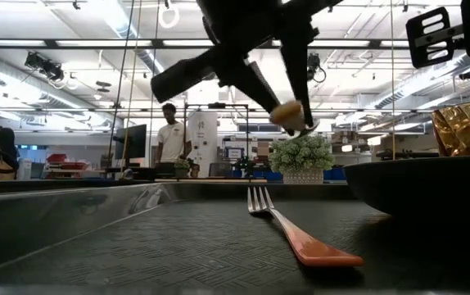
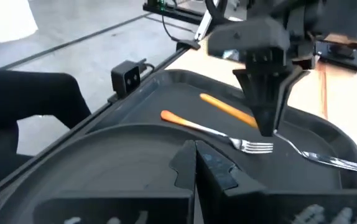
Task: Pick and place plate/cup/fork/spoon on tray
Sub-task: Put the orange spoon beside the orange fork on the black tray
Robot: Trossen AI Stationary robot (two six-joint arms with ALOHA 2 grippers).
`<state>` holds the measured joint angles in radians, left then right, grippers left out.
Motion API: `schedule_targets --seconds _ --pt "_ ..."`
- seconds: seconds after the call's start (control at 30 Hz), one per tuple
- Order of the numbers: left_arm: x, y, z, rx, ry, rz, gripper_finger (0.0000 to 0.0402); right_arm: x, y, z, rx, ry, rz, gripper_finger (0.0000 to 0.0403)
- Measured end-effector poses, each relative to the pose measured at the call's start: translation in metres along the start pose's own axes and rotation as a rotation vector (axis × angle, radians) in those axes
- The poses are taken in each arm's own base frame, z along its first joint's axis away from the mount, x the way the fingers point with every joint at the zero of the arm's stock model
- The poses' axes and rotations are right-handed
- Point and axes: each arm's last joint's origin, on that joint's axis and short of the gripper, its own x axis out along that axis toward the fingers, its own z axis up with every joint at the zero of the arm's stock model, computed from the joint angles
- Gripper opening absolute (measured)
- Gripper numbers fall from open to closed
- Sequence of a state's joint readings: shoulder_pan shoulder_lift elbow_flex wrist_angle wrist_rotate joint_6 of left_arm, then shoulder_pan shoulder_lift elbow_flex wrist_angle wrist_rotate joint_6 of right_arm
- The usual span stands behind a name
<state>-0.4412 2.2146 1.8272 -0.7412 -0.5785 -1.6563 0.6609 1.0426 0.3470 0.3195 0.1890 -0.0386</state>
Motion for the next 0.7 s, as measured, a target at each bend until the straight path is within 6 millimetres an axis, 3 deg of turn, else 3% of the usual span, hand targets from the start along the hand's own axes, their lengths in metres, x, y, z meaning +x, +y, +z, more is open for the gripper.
schedule_targets --seconds 0.23,0.7 --pt "-0.006 0.007 -0.008 -0.065 0.167 0.078 0.0055 0.000 0.000 -0.001 -0.012 0.007 0.001 0.0009" --pt "-0.018 0.023 -0.023 -0.145 0.182 0.223 0.0055 0.000 0.000 -0.009 -0.021 0.027 0.002 0.0009"
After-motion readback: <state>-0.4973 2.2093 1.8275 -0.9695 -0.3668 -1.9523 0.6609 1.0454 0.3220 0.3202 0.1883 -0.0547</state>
